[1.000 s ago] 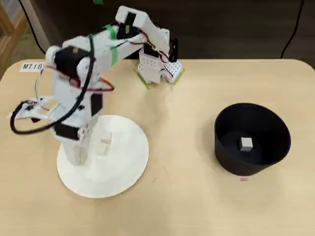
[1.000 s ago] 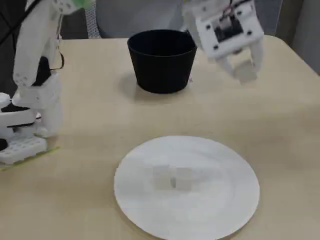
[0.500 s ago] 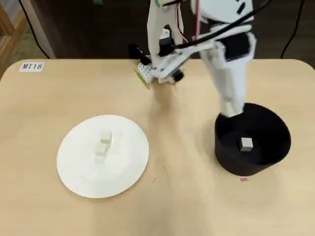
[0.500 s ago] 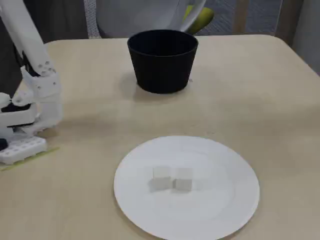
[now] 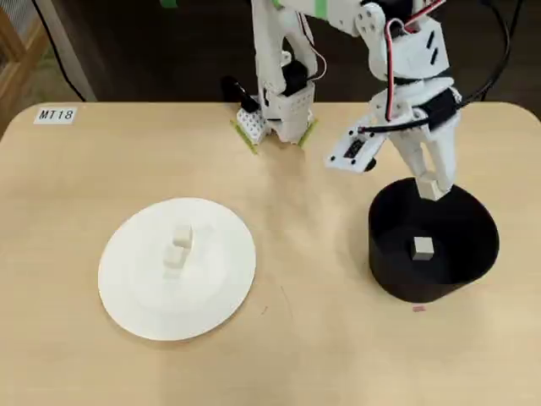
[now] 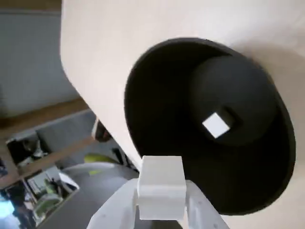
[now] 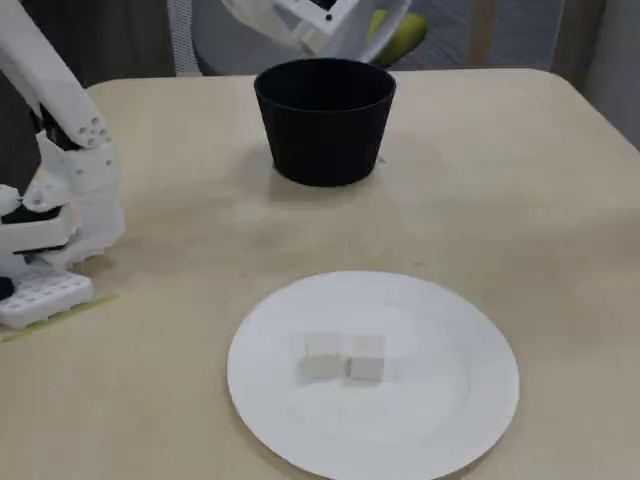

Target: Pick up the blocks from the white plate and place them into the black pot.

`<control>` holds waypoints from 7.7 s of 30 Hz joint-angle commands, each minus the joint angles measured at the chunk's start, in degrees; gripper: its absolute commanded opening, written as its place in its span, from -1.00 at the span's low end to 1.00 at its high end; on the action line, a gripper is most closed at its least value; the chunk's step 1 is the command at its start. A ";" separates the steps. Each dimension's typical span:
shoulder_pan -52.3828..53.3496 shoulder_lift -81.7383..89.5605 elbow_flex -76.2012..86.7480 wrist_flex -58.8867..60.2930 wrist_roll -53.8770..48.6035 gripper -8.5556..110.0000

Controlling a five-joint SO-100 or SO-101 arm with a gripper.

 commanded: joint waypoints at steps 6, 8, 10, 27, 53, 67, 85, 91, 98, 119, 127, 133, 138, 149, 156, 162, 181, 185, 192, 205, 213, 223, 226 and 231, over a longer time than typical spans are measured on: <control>2.64 0.26 -0.18 -0.44 -0.70 -0.67; 2.46 0.35 -0.18 0.18 -0.97 -0.57; 2.29 0.35 -0.18 0.70 -1.05 -0.48; 24.52 -9.93 -24.87 20.39 15.03 -0.90; 59.24 -25.58 -20.57 33.57 76.46 -0.90; 67.50 -28.21 -22.41 32.78 65.57 -0.57; 64.25 -34.80 -23.47 26.89 59.94 -0.46; 62.67 -37.09 -23.47 24.17 59.94 -0.48; 62.84 -38.85 -23.47 21.53 60.64 -0.51; 64.16 -42.45 -23.47 15.29 59.33 -0.84; 64.42 -42.71 -25.40 15.29 56.78 -0.90; 64.86 -41.31 -39.11 6.68 37.27 -0.90; 59.77 -36.74 -48.69 6.06 17.05 -0.90; 36.47 -15.21 -47.99 12.92 -4.57 -0.90; 17.40 -2.11 -39.90 15.91 -8.61 -0.90; 6.59 28.21 9.49 -11.34 -0.26 -0.90; 2.55 22.85 26.89 -21.09 -4.66 -0.90; 2.29 19.86 26.81 -22.50 -5.54 -0.90; 3.60 18.72 25.49 -20.13 -8.70 -0.41; 27.16 18.02 10.46 4.31 -6.50 -0.90; 55.20 18.46 11.07 20.48 0.88 -0.90; 59.06 5.27 8.61 21.09 30.15 -0.90; 59.85 -1.58 2.46 23.47 34.72 -0.90; 61.35 -11.87 -7.38 27.42 39.99 -0.90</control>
